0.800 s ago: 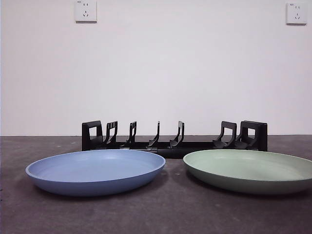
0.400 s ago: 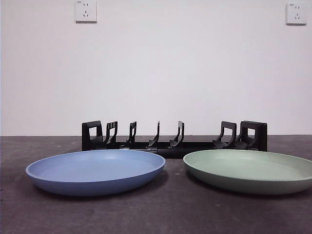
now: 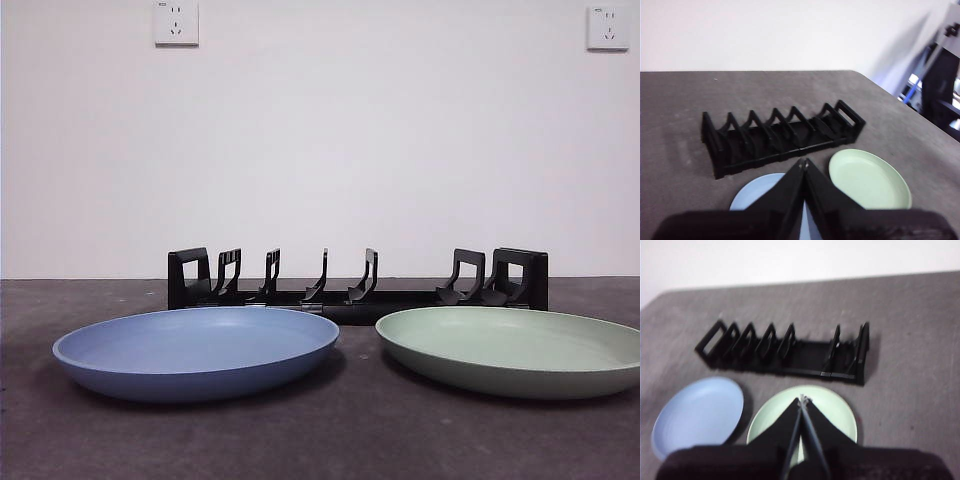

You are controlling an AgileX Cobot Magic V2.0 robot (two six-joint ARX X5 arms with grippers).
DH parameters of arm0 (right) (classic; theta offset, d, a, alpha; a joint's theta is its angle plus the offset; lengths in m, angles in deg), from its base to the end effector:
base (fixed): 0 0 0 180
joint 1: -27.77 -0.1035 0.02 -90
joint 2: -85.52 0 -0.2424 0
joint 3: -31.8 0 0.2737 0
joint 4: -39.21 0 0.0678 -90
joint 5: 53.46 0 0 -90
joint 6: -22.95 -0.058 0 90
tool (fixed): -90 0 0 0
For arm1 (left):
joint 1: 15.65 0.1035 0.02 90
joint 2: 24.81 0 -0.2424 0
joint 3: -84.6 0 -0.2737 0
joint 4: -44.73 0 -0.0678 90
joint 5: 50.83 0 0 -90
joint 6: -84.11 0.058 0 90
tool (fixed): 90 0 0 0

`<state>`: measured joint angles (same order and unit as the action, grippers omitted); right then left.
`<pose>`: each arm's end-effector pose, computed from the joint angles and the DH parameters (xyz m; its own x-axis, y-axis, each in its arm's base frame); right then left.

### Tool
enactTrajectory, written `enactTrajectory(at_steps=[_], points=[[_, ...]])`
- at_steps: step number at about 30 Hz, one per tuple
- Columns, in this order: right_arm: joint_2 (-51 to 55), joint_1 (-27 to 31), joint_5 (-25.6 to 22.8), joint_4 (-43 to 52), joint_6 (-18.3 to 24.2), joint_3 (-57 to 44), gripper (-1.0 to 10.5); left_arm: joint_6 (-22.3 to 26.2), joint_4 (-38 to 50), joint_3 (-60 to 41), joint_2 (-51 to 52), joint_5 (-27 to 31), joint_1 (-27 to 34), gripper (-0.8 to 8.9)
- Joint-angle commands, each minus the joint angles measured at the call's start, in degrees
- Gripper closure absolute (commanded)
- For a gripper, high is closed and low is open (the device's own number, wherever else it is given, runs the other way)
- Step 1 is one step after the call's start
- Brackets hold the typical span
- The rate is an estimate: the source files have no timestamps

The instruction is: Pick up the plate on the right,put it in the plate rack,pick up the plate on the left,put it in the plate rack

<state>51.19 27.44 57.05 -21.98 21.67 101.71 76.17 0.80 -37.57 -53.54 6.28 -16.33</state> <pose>0.1524 0.0212 0.3467 0.8426 0.3552 -0.4048 -0.3116 0.9346 0.1716 0.1588 -0.0334 0.3233 0.8052 -0.5526 -0.2149 0.4944 0.8259 -0.2712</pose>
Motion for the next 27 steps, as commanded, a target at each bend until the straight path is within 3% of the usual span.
enactTrajectory(at_steps=[1, 5, 14, 15, 17, 18, 20, 21, 24, 27], points=[[-1.5, 0.0, 0.7, -4.3, 4.0, 2.8, 9.6, 4.0, -4.2, 4.9, -2.3, -0.8, -0.2, 8.20], [-2.6, 0.0, 0.7, -5.9, 4.6, 4.6, 9.6, 7.1, -9.6, 11.1, -5.3, -0.6, -1.8, 8.20], [-3.3, 0.0, 0.7, -5.9, 4.5, 5.0, 9.4, 8.2, -11.8, 14.7, -8.2, -0.6, -3.8, 8.09], [-3.4, 0.0, 0.7, -5.9, 4.5, 5.0, 9.3, 8.2, -12.0, 14.7, -8.4, -0.6, -3.8, 7.67], [-3.4, 0.0, 0.7, -5.9, 4.5, 5.0, 8.8, 8.2, -12.3, 14.7, -8.5, -0.6, -3.8, 5.92], [-3.4, 0.0, 0.7, -5.9, 4.5, 5.0, 8.1, 8.2, -12.4, 14.7, -8.5, -0.6, -3.9, 4.17], [-3.4, 0.0, 0.8, -5.9, 4.4, 5.0, 7.0, 8.2, -12.4, 14.7, -8.5, -0.6, -3.9, 1.82], [-3.4, 0.0, 0.8, -5.9, 4.3, 5.0, 6.2, 8.2, -12.4, 14.8, -8.5, -0.7, -4.0, 1.37], [-3.5, 0.0, 0.8, -6.0, 4.0, 5.0, 4.6, 8.2, -12.7, 14.8, -8.5, -2.1, -4.6, 1.40], [-3.9, 0.0, 1.4, -6.6, 3.1, 5.0, 4.3, 8.6, -12.7, 14.8, -8.8, -3.7, -5.2, 1.40]])
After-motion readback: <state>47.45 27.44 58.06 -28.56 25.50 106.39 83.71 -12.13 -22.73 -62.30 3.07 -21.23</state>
